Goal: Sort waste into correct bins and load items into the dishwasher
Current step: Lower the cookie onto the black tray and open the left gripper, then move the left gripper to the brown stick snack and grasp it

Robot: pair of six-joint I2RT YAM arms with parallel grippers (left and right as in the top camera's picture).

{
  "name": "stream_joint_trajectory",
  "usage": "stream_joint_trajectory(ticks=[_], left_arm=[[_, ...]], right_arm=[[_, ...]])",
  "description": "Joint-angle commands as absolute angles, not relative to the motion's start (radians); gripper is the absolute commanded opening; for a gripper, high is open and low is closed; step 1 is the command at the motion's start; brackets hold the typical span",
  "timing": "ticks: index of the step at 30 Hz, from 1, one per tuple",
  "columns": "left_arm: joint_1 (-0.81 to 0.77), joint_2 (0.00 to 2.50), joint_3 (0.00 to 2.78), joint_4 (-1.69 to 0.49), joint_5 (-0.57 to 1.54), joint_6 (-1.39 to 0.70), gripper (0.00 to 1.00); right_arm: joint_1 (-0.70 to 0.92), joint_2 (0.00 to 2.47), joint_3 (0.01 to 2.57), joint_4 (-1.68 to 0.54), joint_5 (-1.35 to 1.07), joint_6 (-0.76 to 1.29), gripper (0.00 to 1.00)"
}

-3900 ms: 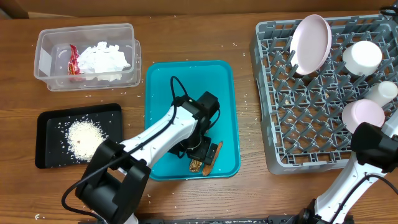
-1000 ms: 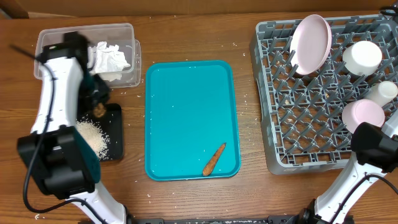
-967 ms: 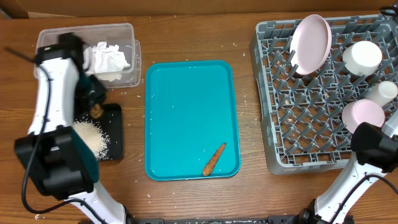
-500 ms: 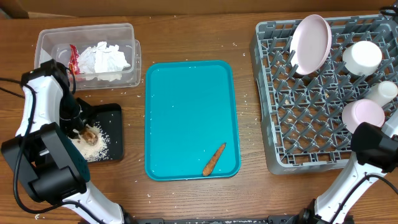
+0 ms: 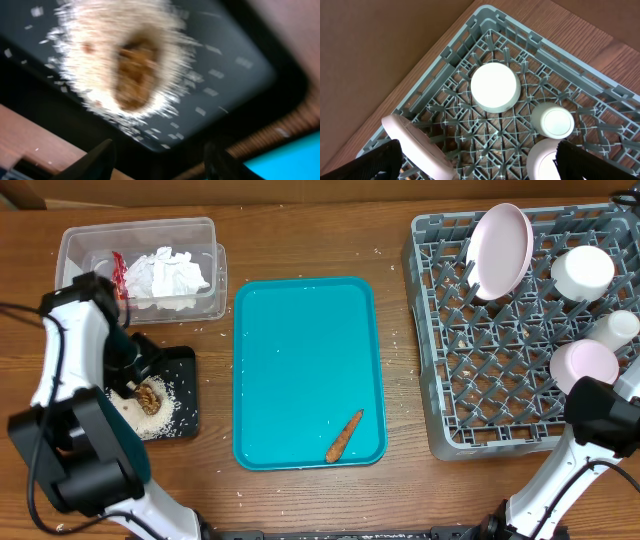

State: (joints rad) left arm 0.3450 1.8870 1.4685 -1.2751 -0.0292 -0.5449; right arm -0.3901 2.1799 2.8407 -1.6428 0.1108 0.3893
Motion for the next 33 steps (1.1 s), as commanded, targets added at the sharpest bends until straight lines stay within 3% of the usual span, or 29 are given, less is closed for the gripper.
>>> stream_joint_trajectory(ticks=[1,5,12,17,25,33], left_arm=[[0.163,1.726,1.485,-1.26,0.02,-0.422,0.63],[-0.06,1.68,1.485,-1.247,0.02,-0.361,0.71],[-0.441,1.729,1.464,-1.186,0.047,-0.27,0.75],[-0.672,1.835,1.463,-1.146,0.053,-0.182,0.97],[-0.78,1.947,1.463,-1.174,0.155,-0.023,1.0],[-0.804,2.057,1.463,-1.217,0.067,-0.098,1.0]], right_arm=[[-0.389,2.16,2.841,-1.641,0.115,0.39,1.0],[-0.389,2.16,2.841,-1.641,0.115,0.39,1.0],[-0.389,2.16,2.841,-1.641,0.115,0.39,1.0],[-0.389,2.16,2.841,-1.641,0.115,0.39,1.0],[-0.389,2.16,2.841,-1.641,0.115,0.39,1.0],[-0.389,2.16,2.841,-1.641,0.115,0.39,1.0]])
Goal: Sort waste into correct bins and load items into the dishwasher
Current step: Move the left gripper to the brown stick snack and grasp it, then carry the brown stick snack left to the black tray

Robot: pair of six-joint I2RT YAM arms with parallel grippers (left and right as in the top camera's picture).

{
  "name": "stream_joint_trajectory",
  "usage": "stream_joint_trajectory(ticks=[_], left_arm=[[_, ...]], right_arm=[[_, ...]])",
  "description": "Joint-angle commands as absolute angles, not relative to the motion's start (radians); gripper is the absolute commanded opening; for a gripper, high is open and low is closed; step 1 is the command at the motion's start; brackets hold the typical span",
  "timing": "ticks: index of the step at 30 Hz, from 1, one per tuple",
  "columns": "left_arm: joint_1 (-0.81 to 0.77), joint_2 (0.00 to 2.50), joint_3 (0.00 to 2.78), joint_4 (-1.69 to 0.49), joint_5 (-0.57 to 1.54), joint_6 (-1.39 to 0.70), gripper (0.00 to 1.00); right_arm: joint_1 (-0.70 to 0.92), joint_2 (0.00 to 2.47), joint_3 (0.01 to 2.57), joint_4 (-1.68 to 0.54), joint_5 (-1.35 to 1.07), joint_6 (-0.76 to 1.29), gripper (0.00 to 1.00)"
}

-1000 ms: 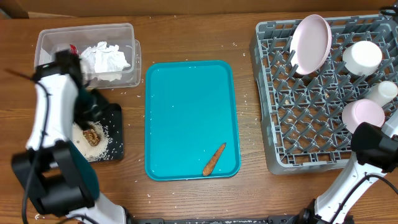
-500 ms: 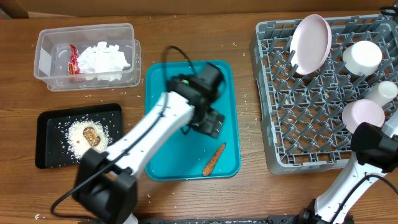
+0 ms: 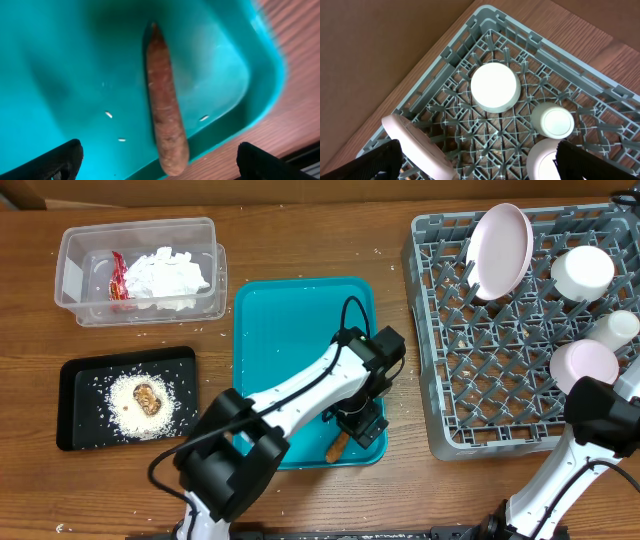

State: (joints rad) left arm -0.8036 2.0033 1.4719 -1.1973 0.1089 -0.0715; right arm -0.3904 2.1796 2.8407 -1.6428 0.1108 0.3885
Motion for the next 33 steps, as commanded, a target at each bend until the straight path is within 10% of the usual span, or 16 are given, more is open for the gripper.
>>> stream_joint_trajectory(ticks=[1,15,24,29,33], left_arm=[[-0.804,2.064,1.463,-1.219,0.063,-0.105,1.0],[-0.805,2.093,1.439,-1.219,0.012,-0.296,0.63],[-0.805,2.094,1.374,-1.191,0.045,-0.292,0.62],[-0.805,2.094,1.386,-1.201,0.044,-0.297,0.25],[-0.804,2.094,1.424,-1.222,0.039,-0.311,0.21]], right_arm=[[-0.389,2.16,2.841,-1.641,0.115,0.39,1.0],[-0.389,2.16,2.841,-1.641,0.115,0.39,1.0],[-0.389,2.16,2.841,-1.641,0.115,0.39,1.0],[-0.389,2.16,2.841,-1.641,0.115,0.39,1.0],[-0.389,2.16,2.841,-1.641,0.115,0.39,1.0]])
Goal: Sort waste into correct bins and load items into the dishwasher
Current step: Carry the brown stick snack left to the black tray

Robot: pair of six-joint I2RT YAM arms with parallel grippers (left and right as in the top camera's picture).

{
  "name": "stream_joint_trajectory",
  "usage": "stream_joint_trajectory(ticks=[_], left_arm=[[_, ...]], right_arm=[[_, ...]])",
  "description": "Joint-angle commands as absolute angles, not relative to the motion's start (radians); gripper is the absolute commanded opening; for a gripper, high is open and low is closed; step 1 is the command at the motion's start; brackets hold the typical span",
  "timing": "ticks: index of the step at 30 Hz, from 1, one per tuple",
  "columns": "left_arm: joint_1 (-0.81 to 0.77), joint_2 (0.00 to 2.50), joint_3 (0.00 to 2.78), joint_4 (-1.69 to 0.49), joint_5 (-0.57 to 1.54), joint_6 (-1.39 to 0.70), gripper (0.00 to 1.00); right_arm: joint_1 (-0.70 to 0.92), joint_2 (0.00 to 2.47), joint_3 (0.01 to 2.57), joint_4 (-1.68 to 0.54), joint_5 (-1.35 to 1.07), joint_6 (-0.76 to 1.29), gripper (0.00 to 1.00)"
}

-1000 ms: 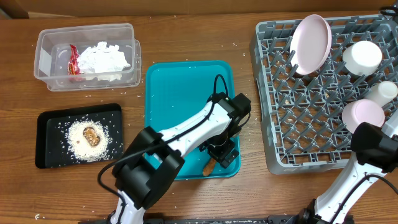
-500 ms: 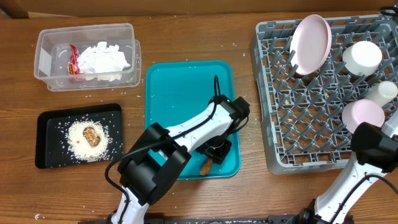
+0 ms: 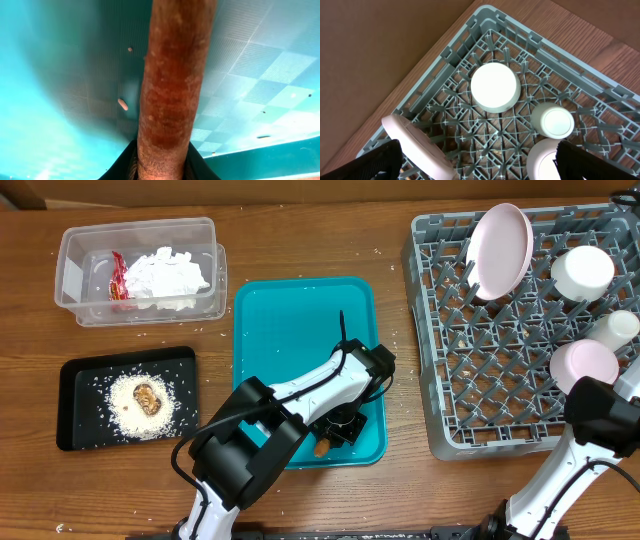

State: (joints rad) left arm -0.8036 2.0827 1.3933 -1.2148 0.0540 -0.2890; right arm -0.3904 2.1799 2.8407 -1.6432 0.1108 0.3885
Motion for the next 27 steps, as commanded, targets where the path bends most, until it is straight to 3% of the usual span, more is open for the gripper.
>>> stream_joint_trajectory(ticks=[1,7,13,27], left_arm=[[-0.802,2.094,1.438,-1.232,0.033,-0.312,0.22],[-0.756,2.092,1.556,-1.333,-0.059,-0.364,0.22],[-0.611,2.092,1.714,-1.484,-0.214,-0.447,0.23],[0.036,2.089,1.77,-1.582,-0.181,-0.569,0.17]], right_arm=[[-0.389,2.16,2.841,-1.641,0.115,0.39,1.0],[-0.389,2.16,2.841,-1.641,0.115,0.39,1.0],[-0.389,2.16,2.841,-1.641,0.115,0.39,1.0],[-0.389,2.16,2.841,-1.641,0.115,0.39,1.0]])
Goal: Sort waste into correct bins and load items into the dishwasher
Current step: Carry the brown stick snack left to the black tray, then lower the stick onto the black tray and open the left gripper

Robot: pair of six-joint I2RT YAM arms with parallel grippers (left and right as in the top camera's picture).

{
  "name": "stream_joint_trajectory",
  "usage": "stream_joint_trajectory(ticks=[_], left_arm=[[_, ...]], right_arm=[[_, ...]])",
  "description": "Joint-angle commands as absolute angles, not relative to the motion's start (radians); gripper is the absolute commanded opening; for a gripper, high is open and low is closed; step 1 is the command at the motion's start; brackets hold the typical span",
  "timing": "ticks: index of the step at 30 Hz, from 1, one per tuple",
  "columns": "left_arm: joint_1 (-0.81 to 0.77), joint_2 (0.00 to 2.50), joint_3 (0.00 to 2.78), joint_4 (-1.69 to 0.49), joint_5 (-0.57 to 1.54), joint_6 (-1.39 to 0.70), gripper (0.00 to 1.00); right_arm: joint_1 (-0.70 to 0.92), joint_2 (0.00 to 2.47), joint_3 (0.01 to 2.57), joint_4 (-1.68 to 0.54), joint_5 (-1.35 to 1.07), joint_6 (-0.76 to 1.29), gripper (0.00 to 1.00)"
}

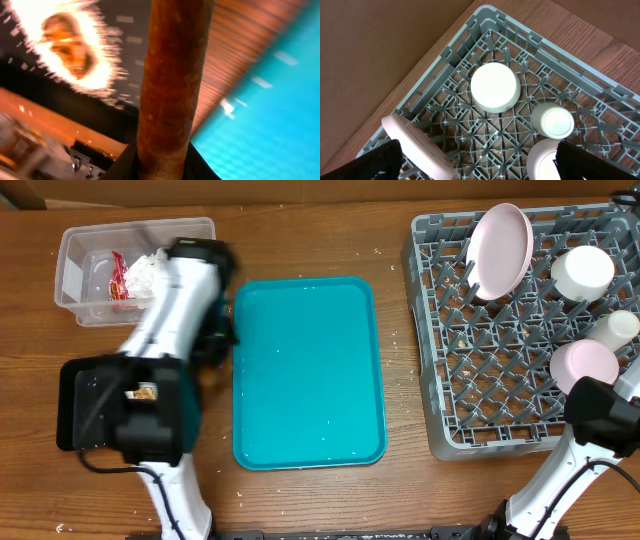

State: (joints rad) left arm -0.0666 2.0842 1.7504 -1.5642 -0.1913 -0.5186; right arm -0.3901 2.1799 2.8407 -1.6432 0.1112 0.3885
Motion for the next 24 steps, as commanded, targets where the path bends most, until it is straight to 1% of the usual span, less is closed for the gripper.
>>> stream_joint_trajectory(ticks=[1,2,9,18,21,22,23,24], left_arm=[[0.068,2.089,1.77,-1.585,-0.183,-0.574,0.17],[0.134,2.089,1.77,-1.585,-0.182,-0.59,0.17],[0.293,2.089,1.742,-1.582,-0.174,-0.717,0.2],[0.376,2.089,1.65,-1.504,-0.147,-0.764,0.25],[0.385,2.089,1.632,-1.495,-0.144,-0.764,0.28],[0.386,2.089,1.631,-1.495,-0.145,-0.763,0.31],[0.387,2.089,1.631,-1.495,-0.145,-0.763,0.37],[0.387,2.089,1.631,-1.495,-0.145,-0.763,0.58]], right_arm=[[-0.389,2.16,2.841,-1.641,0.115,0.39,1.0],[-0.389,2.16,2.841,-1.641,0.115,0.39,1.0],[-0.389,2.16,2.841,-1.641,0.115,0.39,1.0],[-0.389,2.16,2.841,-1.641,0.115,0.39,1.0],[-0.389,2.16,2.841,-1.641,0.115,0.39,1.0],[-0.389,2.16,2.841,-1.641,0.115,0.39,1.0],[-0.389,2.16,2.841,-1.641,0.115,0.39,1.0],[-0.389,2.16,2.841,-1.641,0.115,0.39,1.0]])
